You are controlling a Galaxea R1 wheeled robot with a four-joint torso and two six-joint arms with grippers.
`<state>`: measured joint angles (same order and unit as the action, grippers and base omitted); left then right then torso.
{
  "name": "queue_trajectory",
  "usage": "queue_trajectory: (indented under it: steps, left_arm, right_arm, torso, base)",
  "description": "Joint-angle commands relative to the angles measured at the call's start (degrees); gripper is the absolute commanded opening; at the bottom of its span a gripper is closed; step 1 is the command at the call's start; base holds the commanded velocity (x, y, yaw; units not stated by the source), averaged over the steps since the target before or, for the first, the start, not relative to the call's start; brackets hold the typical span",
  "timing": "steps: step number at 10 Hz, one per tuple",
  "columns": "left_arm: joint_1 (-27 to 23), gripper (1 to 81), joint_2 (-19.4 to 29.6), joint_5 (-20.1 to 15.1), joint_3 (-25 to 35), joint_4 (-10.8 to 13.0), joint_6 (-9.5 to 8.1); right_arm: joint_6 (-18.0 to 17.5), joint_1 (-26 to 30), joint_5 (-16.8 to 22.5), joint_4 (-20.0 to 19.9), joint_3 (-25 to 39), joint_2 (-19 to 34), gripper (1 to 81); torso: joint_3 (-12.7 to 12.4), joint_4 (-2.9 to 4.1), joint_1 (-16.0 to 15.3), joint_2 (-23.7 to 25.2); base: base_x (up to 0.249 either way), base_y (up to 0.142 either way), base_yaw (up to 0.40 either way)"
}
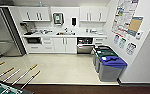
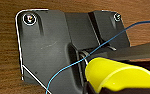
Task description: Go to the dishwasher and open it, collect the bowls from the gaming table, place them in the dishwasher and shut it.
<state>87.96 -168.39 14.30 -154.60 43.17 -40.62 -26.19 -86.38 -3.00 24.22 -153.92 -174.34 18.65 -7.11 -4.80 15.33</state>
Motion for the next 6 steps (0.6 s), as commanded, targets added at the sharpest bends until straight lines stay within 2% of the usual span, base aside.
queue_trajectory:
  steps: [1, 6]
  left_arm:
    - [-1.42, 1.0, 0.59, -1.20, 0.00, -0.19, -0.07]
    - [-1.33, 1.0, 0.51, -1.20, 0.00, 0.34, -0.07]
  right_arm:
    - [-0.09, 2.22, 2.82, 0.12, -0.06, 0.10, 1.0]
    - [-0.09, 2.13, 2.82, 0.04, -0.32, 0.11, 1.0]
  torso:
    - [0.00, 0.00, 0.02, 0.00]
    - [-0.02, 0.00, 0.00, 0.00]
  base:
    - [0.152, 0.000, 0.000]
    - [0.152, 0.000, 0.000]
